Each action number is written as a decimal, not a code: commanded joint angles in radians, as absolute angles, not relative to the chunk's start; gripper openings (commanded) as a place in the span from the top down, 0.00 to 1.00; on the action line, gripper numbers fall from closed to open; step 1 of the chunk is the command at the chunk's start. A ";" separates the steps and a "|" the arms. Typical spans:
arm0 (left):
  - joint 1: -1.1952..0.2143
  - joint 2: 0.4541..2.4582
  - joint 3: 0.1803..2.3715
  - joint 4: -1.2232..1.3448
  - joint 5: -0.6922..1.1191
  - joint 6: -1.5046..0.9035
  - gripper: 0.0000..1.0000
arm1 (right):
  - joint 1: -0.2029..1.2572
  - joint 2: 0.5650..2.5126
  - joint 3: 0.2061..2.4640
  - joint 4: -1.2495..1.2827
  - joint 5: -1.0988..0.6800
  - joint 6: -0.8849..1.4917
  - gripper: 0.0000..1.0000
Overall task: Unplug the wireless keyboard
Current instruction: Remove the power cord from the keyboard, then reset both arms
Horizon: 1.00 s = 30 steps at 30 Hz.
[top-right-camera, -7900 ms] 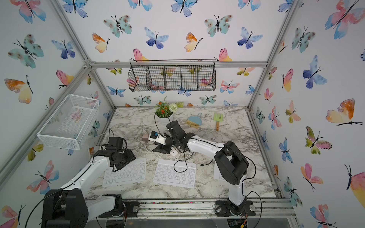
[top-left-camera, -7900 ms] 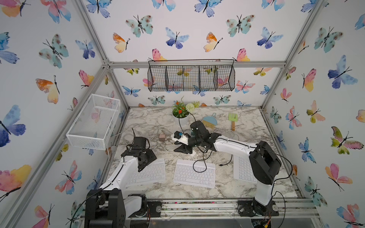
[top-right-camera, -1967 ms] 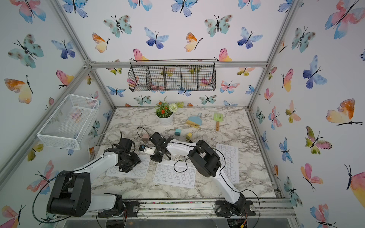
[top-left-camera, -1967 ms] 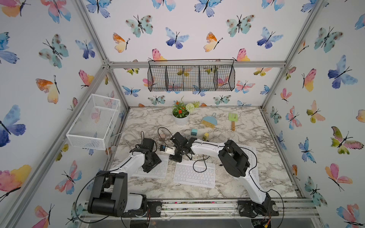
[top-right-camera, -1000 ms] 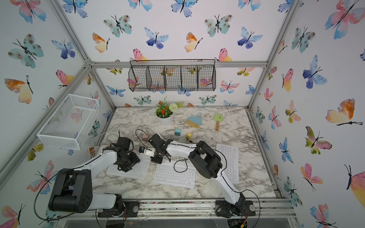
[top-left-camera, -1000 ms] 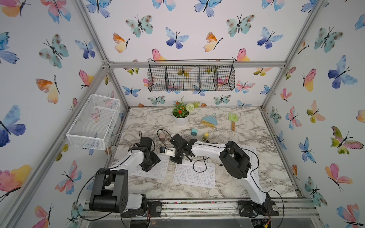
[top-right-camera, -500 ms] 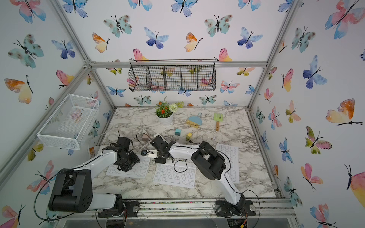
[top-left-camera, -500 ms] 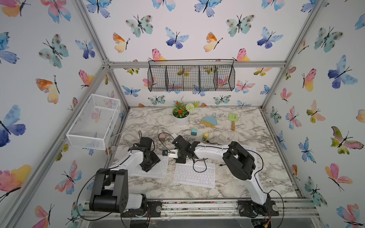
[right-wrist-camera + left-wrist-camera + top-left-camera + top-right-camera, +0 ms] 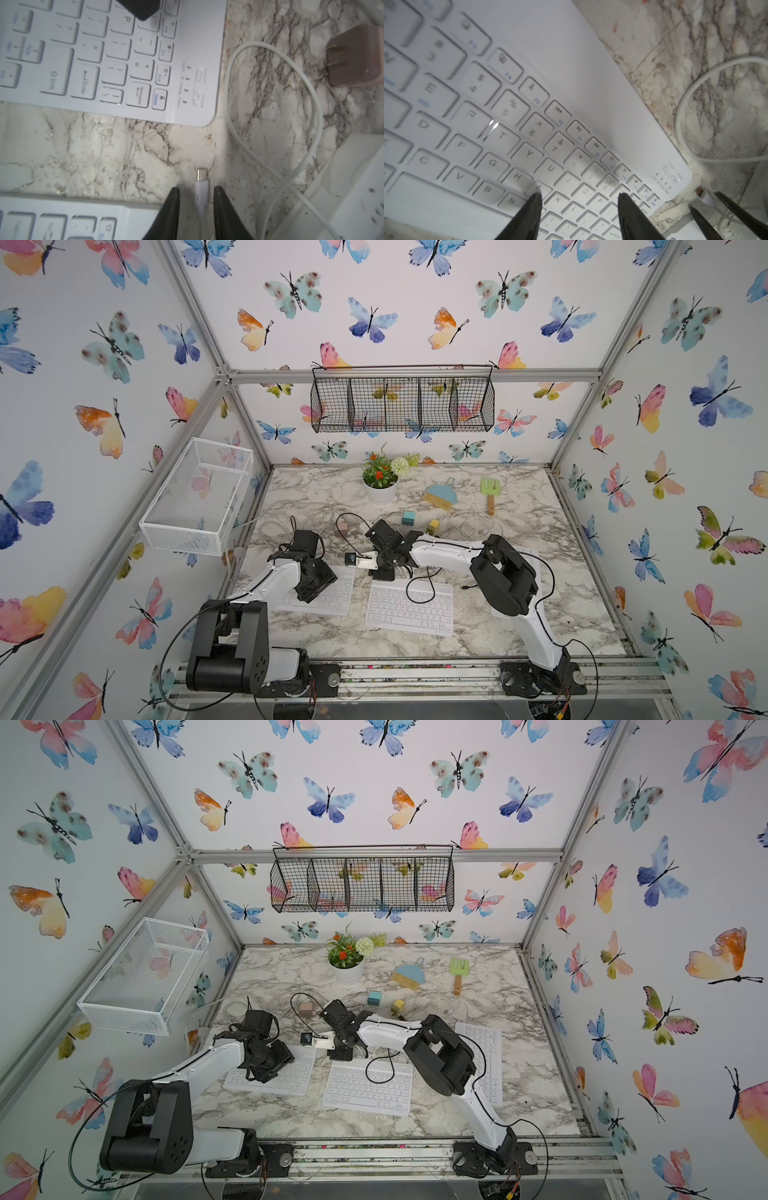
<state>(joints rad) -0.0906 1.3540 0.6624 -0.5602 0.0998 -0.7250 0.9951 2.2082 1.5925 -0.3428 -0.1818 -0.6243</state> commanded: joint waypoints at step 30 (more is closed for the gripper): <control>-0.069 1.323 0.744 0.258 -0.151 -0.227 0.02 | 0.385 1.490 0.969 0.223 0.137 -0.010 0.02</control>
<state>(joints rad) -0.0753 1.3037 0.8032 0.0891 -0.0177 -0.2993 0.4057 1.5307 1.0214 0.1375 0.0338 -0.0723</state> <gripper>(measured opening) 0.984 0.982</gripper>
